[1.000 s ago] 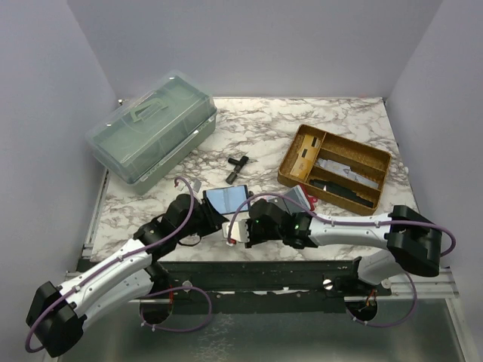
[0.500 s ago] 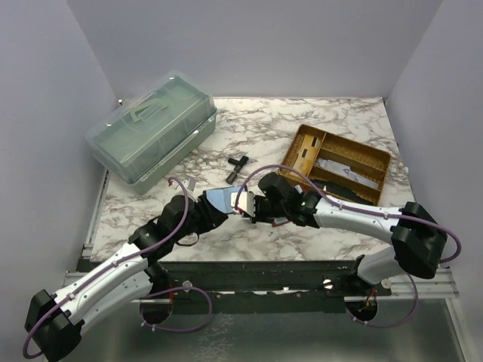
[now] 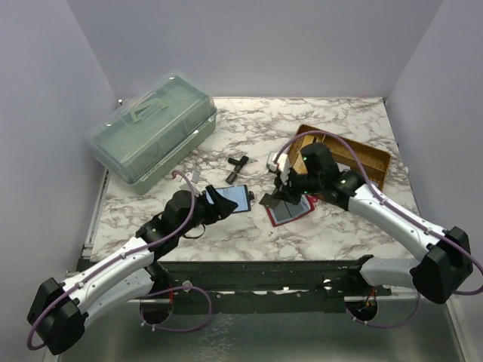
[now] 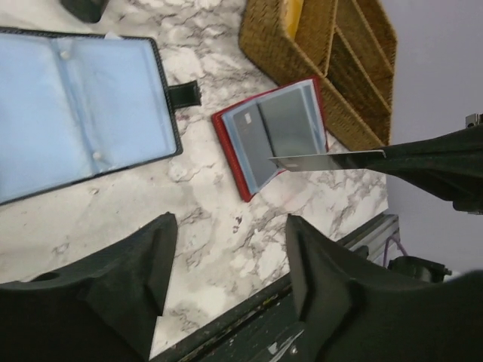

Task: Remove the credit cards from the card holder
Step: Place the credit card in the storage box.

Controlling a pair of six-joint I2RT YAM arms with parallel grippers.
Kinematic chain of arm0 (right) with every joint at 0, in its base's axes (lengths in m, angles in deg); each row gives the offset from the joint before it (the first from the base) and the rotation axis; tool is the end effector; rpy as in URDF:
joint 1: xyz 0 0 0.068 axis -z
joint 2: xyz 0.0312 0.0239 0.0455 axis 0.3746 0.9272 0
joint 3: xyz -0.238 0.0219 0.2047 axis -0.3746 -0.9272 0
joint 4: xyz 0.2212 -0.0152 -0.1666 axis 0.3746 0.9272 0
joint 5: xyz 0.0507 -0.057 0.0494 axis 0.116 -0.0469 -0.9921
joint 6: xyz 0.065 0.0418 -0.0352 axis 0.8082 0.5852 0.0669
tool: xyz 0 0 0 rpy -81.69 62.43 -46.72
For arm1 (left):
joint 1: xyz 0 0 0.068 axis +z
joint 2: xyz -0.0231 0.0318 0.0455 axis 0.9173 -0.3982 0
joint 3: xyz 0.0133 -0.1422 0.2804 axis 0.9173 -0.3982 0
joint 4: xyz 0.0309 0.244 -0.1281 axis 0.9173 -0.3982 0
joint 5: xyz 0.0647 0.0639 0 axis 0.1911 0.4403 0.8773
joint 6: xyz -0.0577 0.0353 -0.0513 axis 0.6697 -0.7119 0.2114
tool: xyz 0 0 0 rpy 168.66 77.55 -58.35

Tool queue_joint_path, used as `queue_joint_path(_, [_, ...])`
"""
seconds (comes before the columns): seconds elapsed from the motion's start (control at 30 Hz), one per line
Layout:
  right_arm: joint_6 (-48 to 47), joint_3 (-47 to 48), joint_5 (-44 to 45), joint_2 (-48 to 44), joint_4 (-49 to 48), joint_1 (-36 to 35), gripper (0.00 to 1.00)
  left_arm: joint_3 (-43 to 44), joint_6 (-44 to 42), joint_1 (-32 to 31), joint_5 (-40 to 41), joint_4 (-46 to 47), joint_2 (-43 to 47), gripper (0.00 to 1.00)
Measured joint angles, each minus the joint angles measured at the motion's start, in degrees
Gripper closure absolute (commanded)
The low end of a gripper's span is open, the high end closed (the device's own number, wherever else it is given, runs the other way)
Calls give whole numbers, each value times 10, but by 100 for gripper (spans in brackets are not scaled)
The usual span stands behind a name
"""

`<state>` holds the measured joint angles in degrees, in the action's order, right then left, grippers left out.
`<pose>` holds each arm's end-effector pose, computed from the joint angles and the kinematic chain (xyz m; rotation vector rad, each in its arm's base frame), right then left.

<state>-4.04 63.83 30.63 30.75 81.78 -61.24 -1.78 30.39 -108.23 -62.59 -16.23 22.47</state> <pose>0.2114 0.2164 0.2888 -1.4222 1.7914 0.6678 0.1495 -0.1311 0.2274 -0.2475 2.1390 -1.0165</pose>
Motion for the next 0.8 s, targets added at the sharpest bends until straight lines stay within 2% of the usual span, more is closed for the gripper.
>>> queue_joint_path(0.1, [25,17,-37,-22,33,65,100,-2,6,1,0,49,-20,13])
queue_joint_path(0.2, [52,37,-75,-36,51,147,100,-10,16,5,0,103,-44,9])
queue_joint_path(0.43, [125,42,-174,-47,78,366,100,-26,33,21,-1,217,-117,9])
queue_joint_path(0.63, [188,12,-233,-47,80,548,100,-19,33,35,-25,263,-174,8])
queue_joint_path(0.8, [256,-44,-235,-52,50,573,100,-10,33,43,-49,285,-200,8])
